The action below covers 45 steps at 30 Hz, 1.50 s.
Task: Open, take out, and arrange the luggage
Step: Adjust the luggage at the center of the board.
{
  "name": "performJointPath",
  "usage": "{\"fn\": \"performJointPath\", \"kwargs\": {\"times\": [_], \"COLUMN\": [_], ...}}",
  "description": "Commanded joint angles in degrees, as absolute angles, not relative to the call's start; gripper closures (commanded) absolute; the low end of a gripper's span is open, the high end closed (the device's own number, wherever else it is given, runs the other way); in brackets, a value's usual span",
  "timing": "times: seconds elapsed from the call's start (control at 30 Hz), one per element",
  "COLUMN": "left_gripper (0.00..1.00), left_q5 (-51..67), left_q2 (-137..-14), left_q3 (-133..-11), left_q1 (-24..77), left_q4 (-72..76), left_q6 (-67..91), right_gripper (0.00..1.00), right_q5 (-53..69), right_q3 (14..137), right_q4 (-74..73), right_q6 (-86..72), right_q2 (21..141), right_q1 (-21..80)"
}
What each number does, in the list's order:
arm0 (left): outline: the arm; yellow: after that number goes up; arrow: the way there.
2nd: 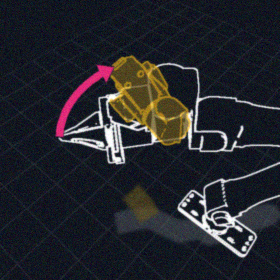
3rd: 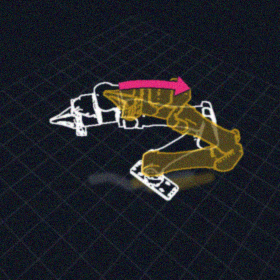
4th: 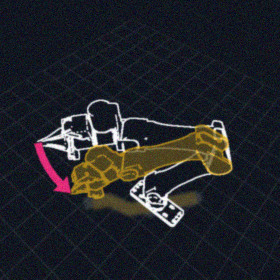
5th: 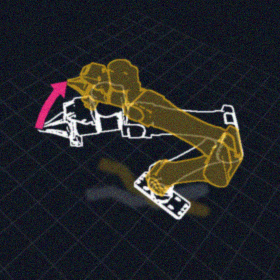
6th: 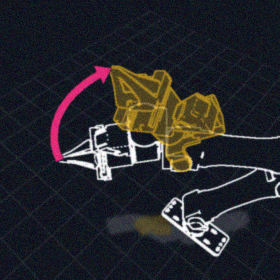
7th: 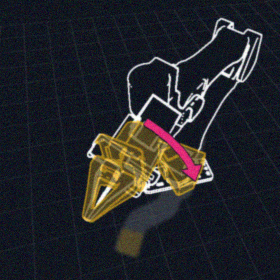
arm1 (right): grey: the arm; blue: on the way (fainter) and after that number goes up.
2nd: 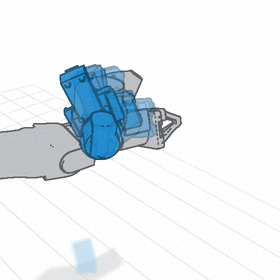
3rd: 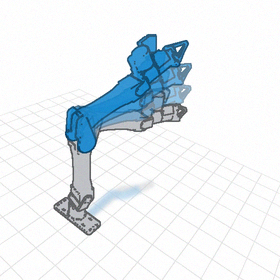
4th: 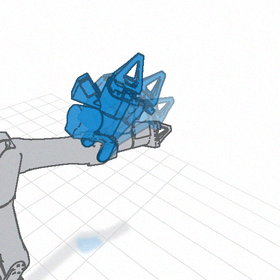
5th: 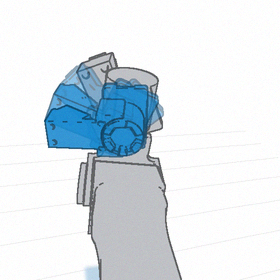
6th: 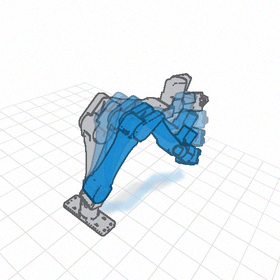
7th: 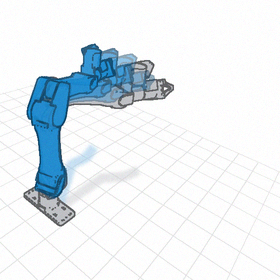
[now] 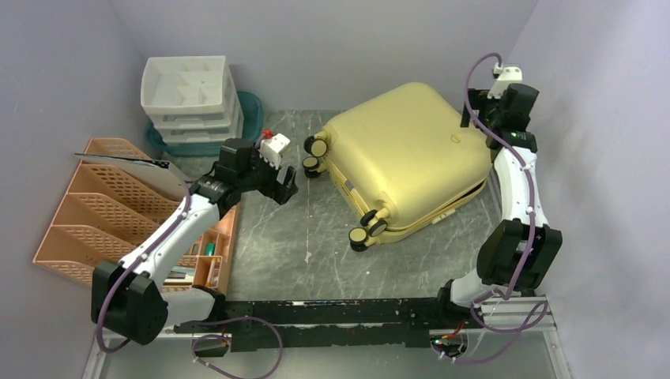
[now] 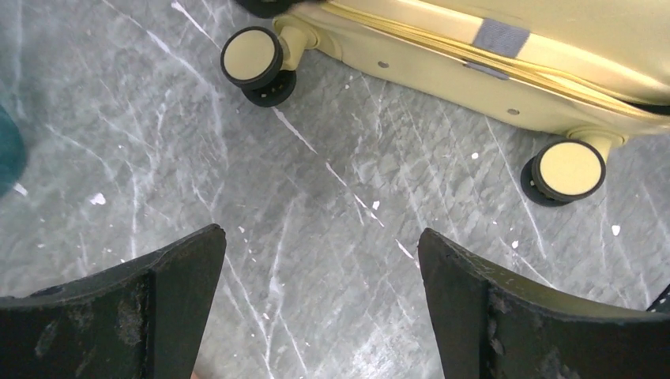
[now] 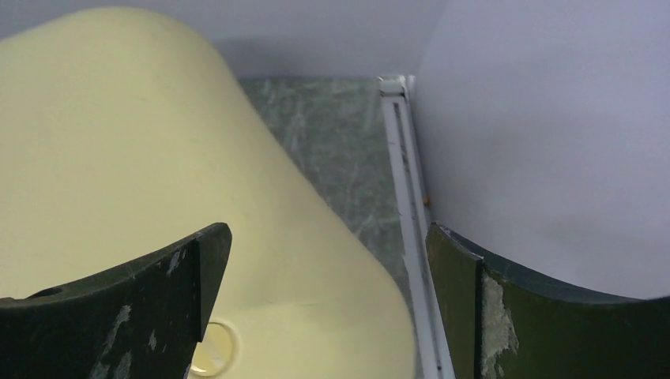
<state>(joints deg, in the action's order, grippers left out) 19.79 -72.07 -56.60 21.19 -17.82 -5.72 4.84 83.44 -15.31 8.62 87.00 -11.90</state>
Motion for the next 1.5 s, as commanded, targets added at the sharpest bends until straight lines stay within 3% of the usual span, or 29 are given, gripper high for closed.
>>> {"fn": "performJointPath", "kwargs": {"times": [0.0,0.2,0.37,0.57,0.73,1.1,1.17,1.3,1.47], "left_gripper": [0.04,0.04,0.04,0.04,0.04,0.04,0.04,0.04,0.04], "left_q5": [14.72,8.80,7.94,7.58,7.50,18.50,20.91,27.93,32.06], "left_q2": [-68.57,-71.22,-74.50,-75.10,-74.65,-73.51,-73.55,-73.81,-74.00], "left_q3": [-55.06,-57.72,-61.45,-62.14,-60.31,-59.34,-59.51,-60.25,-60.88], "left_q1": [24.98,32.22,34.64,36.09,36.45,36.43,36.47,36.47,36.46], "left_q4": [-16.73,-14.70,-14.27,-13.53,-12.73,-15.96,-16.91,-20.75,-23.01], "left_q6": [-13.22,-15.94,-17.75,-18.72,-19.42,-23.56,-24.30,-26.75,-27.88], "right_gripper": [0.00,0.00,0.02,0.20,0.51,0.55,0.57,0.73,0.75], "right_q5": [8.50,19.61,18.94,15.28,19.87,8.73,6.76,7.28,9.65], "right_q3": [81.18,78.45,75.83,78.66,79.51,81.81,83.96,91.11,100.52], "right_q4": [-10.29,-8.26,-3.14,-1.60,-2.74,3.24,3.18,-0.28,-8.05], "right_q6": [4.56,-2.52,-6.96,-6.78,-9.56,-5.56,-4.16,-2.34,3.89], "right_q2": [87.28,91.60,91.82,96.13,101.81,105.56,106.92,111.60,118.80], "right_q1": [-17.46,-23.50,-24.13,-22.85,-22.98,-20.76,-20.39,-20.13,-18.94]}}
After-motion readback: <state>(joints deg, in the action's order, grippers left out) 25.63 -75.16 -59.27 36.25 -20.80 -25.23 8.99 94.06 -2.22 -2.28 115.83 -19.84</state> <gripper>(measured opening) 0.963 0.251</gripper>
